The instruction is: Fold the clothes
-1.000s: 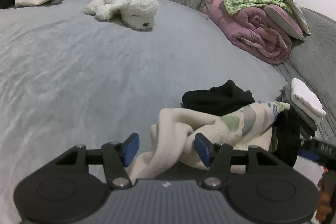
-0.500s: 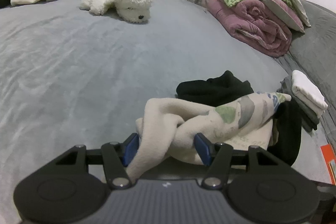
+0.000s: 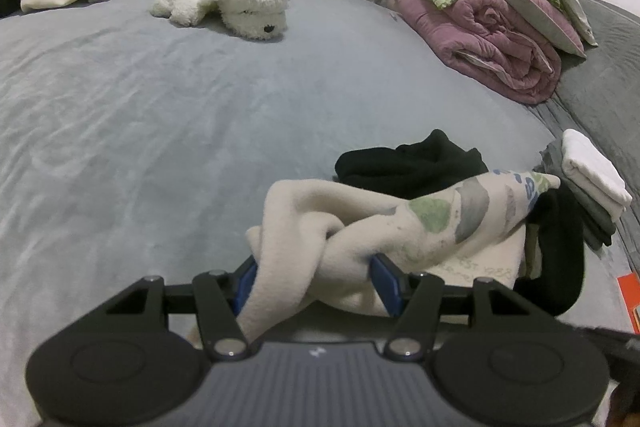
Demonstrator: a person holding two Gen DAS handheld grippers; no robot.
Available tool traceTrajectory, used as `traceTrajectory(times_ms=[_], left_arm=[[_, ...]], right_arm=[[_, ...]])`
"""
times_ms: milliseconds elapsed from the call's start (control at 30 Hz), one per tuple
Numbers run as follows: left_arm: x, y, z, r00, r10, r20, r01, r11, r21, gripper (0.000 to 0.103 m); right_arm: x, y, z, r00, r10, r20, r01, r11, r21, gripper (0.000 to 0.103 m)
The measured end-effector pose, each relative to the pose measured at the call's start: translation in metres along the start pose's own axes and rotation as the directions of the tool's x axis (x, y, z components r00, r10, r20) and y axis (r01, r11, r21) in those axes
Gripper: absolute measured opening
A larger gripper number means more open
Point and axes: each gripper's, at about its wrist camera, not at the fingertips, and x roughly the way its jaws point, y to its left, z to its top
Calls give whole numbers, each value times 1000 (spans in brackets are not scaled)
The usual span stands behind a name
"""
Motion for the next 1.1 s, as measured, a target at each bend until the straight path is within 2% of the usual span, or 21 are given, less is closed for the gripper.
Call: traceTrajectory(times_ms=[200,333,433,567,733,800,833,900,933,1000,1033,1067,1100], left_arm=[[2,-3,-1,1000,9,2,-9,1000,-1,60],[4,-3,0,1000,14,4,-14,1000,-3,60],[5,-3,-1,1000,16,6,-16,1000,-1,60],[6,-4,-1,1000,20,4,-20,1000,1,60],[8,-2,1,1000,21,3,-21,1000,-5,60],[9,-1,2,1000,18,2,-18,1000,-9,60],[9,-1,3,1000,17,2,-17,1000,-10,60],[9,0,4,1000,13,0,-13,1000,-13,60],[9,0,5,1000,11,1,-11,1000,-14,60],[8,1,6,1000,7,2,-7,1000,-16,60],[8,2,6,1000,5,3,-5,1000,-17,60],[7,2,7,1000,2,4,-2,1000,-18,60],[7,2,7,1000,0,4,0,1000,-18,60]], right_arm=[[-7,-44,14,995,-81,58,74,991,115,3],[-13,-68,27,978,-168,126,148,977,153,3],[-18,-87,37,949,-253,190,218,958,185,3],[-23,-109,46,904,-338,262,272,927,258,3],[-22,-121,57,826,-449,340,349,882,317,3],[-19,-125,60,808,-472,352,368,872,323,3],[-17,-126,60,809,-475,346,371,870,325,5],[-11,-128,60,827,-464,316,364,872,327,11],[-9,-128,60,838,-453,303,357,876,324,18],[-9,-125,59,853,-435,288,346,885,313,37],[-12,-122,57,856,-428,292,341,889,305,58],[-15,-118,56,856,-422,298,337,894,296,66],[-18,-114,54,857,-415,306,335,899,282,66]])
